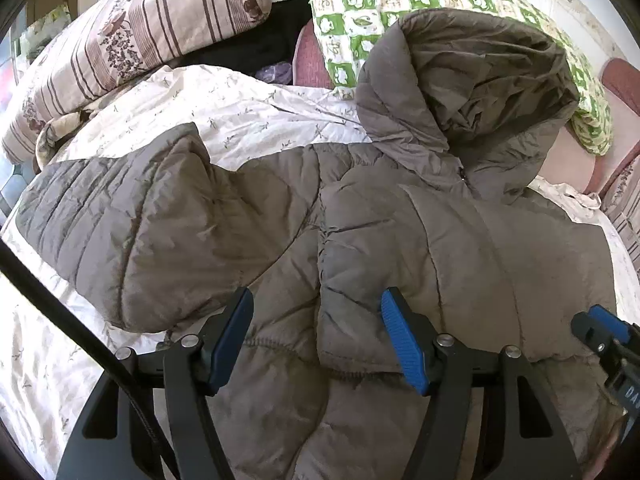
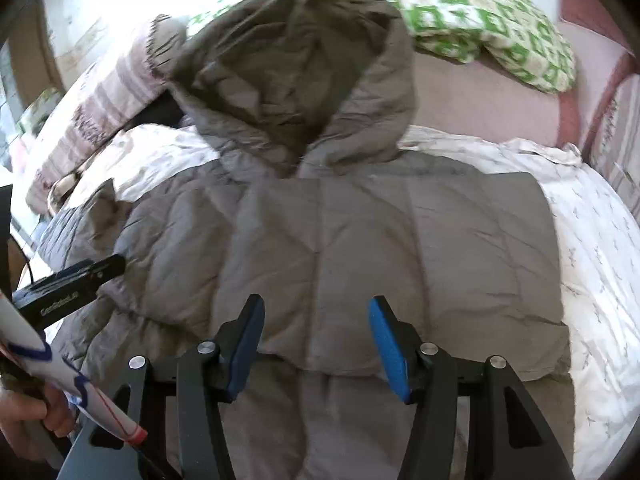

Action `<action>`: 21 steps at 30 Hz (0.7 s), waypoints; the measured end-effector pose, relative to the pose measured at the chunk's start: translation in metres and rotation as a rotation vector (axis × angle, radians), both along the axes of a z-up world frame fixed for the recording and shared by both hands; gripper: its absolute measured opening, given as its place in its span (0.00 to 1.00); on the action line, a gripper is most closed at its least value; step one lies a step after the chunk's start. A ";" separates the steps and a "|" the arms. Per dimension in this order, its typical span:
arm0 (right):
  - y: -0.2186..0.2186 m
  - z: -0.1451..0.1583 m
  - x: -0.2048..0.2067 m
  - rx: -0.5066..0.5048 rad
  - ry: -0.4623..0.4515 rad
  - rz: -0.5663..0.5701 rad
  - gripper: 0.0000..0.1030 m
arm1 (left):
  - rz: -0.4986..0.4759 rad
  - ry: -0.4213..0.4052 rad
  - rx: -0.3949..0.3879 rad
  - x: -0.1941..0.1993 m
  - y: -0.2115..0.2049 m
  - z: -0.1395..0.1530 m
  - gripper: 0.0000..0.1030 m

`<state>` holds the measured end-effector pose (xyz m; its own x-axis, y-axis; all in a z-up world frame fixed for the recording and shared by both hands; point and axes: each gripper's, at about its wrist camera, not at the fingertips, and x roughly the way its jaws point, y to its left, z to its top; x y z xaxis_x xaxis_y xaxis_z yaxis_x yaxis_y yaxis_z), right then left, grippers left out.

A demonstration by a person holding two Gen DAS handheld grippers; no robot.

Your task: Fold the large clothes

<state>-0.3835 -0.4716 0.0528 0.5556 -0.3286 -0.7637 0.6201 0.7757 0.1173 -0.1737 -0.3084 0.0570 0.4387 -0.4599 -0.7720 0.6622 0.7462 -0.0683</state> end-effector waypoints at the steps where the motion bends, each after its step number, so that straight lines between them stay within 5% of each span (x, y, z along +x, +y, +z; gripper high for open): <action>1: 0.002 -0.003 0.004 0.003 0.008 0.008 0.57 | 0.000 -0.004 0.001 -0.001 0.001 0.001 0.64; 9: 0.005 -0.028 0.018 0.009 0.103 0.020 0.58 | 0.000 0.015 -0.003 0.004 0.006 0.002 0.64; 17: 0.013 -0.006 0.012 -0.016 0.020 0.028 0.58 | 0.040 0.048 -0.051 0.027 0.024 0.017 0.68; 21: 0.013 -0.007 0.010 0.002 0.017 0.024 0.58 | 0.133 0.072 -0.109 0.063 0.058 0.030 0.70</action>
<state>-0.3732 -0.4590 0.0455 0.5507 -0.3134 -0.7737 0.6031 0.7902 0.1091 -0.1110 -0.2506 0.0873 0.4471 -0.4838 -0.7523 0.5483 0.8128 -0.1969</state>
